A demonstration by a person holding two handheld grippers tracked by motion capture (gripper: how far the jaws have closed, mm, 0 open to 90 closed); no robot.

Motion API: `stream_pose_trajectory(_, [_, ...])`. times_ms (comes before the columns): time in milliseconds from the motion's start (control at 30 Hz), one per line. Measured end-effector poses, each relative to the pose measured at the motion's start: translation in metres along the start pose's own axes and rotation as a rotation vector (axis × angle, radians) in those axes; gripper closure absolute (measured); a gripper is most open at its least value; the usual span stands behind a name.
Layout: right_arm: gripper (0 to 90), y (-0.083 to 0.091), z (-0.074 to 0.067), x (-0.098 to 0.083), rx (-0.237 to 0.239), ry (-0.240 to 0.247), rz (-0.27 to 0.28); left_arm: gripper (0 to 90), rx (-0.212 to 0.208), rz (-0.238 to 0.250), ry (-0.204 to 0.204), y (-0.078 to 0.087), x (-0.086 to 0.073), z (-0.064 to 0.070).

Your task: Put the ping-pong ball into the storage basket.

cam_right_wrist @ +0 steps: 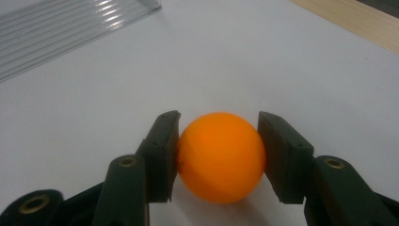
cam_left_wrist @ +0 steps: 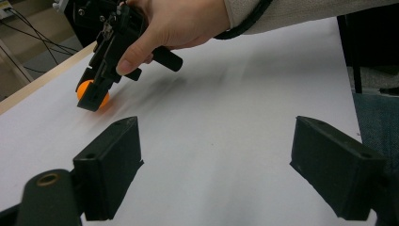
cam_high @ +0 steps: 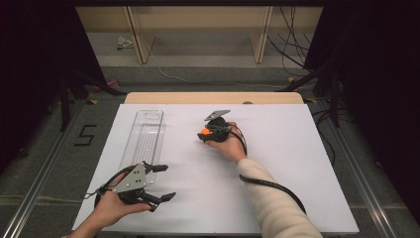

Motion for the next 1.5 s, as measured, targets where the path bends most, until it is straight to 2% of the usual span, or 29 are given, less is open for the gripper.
stream_pose_trajectory(1500, [51.2, 0.029, -0.017, 0.024, 0.015, 0.052, 0.075, 16.2, 0.001, -0.001, -0.003, -0.001, 0.0, 0.0])
Point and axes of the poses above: each handheld gripper's, and its own axes: y roughly backward along the jaws, x roughly out of its top, z roughly to its right, the point moved 3 cm from there along -y, roughly forward along the jaws, and after that the axes turned 7 degrees about y, right-handed, at the moved point
